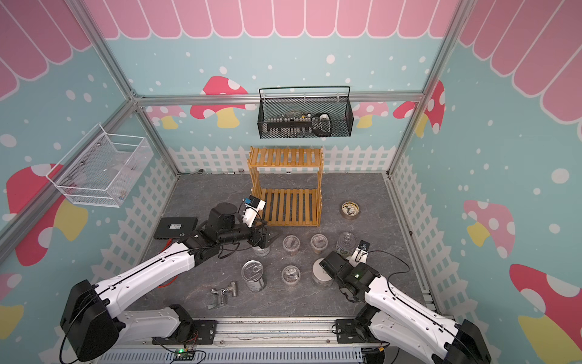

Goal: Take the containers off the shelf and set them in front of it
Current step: Place the container at the center of the board.

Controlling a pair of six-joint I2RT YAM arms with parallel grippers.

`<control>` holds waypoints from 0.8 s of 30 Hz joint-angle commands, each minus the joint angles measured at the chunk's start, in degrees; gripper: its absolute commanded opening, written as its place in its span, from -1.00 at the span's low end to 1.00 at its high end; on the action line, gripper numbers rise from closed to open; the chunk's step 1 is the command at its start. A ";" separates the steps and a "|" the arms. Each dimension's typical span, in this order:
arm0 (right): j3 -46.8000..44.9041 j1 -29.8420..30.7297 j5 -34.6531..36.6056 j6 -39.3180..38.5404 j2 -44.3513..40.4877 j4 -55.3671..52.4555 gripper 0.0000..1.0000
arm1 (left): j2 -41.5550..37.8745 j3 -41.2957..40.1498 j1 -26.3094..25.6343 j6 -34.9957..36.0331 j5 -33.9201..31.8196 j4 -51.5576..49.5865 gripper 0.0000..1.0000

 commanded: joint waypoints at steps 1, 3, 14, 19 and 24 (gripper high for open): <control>-0.36 0.95 2.42 2.65 1.37 -0.95 0.62 | 0.35 0.99 -0.12 1.35 -0.22 0.20 0.98; -0.22 1.37 3.18 3.94 1.89 -1.67 0.63 | 0.43 0.90 -0.13 1.44 -0.20 0.18 0.98; -0.13 2.62 4.11 5.81 1.86 -2.80 0.82 | 0.96 1.04 -0.05 1.53 -0.15 0.08 0.98; -0.11 2.60 3.91 5.54 -0.15 -2.84 0.89 | 0.97 1.14 -0.05 1.53 -0.22 0.00 0.98; 0.19 2.62 3.79 4.83 -1.70 -3.06 0.95 | 1.10 1.23 0.01 1.52 -0.19 -0.12 0.98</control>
